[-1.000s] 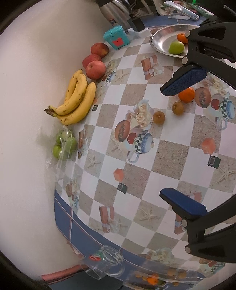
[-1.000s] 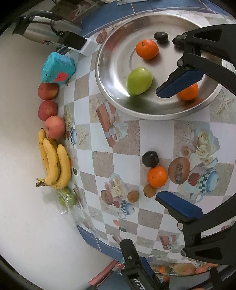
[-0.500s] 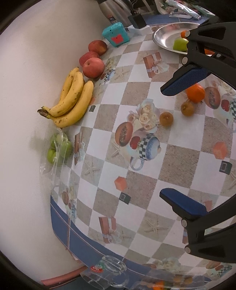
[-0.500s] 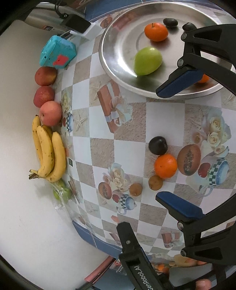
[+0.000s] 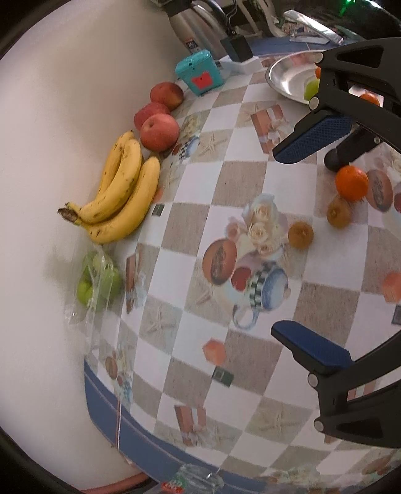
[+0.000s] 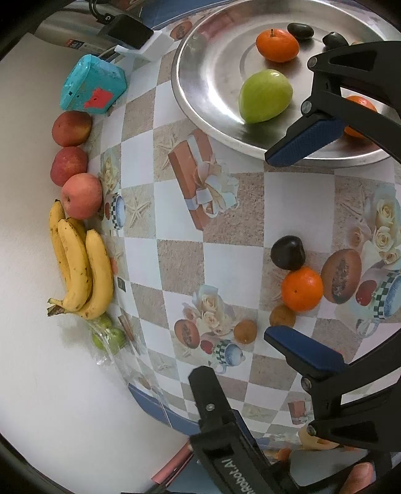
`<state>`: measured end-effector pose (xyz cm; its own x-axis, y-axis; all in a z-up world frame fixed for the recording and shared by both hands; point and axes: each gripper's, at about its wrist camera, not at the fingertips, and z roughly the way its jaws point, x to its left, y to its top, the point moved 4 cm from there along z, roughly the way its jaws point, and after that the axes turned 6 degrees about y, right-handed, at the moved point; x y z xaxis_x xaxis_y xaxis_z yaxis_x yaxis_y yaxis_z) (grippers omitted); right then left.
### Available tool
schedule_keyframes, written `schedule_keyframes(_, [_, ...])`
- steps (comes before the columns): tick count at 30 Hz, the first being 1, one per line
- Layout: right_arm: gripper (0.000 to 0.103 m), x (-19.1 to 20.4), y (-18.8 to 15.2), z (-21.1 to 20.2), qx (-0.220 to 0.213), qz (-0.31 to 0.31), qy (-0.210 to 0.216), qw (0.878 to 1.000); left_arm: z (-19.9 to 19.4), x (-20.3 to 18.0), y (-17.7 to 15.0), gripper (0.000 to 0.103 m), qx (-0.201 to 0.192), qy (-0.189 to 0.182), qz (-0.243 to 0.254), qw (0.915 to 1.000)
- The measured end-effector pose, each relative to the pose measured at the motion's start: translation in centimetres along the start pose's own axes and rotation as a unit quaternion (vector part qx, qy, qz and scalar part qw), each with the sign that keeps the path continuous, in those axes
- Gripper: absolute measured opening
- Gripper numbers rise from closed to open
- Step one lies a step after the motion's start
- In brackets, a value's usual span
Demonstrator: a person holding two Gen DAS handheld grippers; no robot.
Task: Organize fruits
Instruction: 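Grasp a small brown fruit with the left tool while the right tool grasps a dark fruit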
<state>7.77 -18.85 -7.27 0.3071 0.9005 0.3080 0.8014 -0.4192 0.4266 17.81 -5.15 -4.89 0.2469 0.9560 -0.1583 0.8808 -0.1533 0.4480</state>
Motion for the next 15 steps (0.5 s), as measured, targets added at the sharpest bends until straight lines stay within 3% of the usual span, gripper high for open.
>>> schedule_keyframes(7, [0.093,0.1,-0.1,0.1,-0.005,-0.013,-0.015,1.0,1.3,-0.4,-0.9,0.1,0.024,-0.018,-0.009,0.9995])
schedule_keyframes(8, [0.083,0.2,-0.1,0.1,-0.004,-0.018,-0.015,1.0,1.4,-0.4,-0.9,0.096,0.025,-0.019,-0.01,0.9995])
schedule_keyframes(10, [0.074,0.3,-0.3,0.3,-0.001,-0.015,-0.009,1.0,1.5,-0.5,-1.1,0.091,0.029,-0.021,-0.009,0.9993])
schedule_keyframes(12, [0.073,0.2,-0.5,0.7,0.007,-0.01,-0.005,1.0,1.9,-0.5,-1.3,0.086,0.036,-0.025,-0.009,0.999])
schedule_keyframes(15, [0.06,-0.1,-0.9,1.2,0.016,-0.003,-0.004,1.0,2.5,-0.5,-1.7,0.077,0.052,-0.029,-0.007,0.9982])
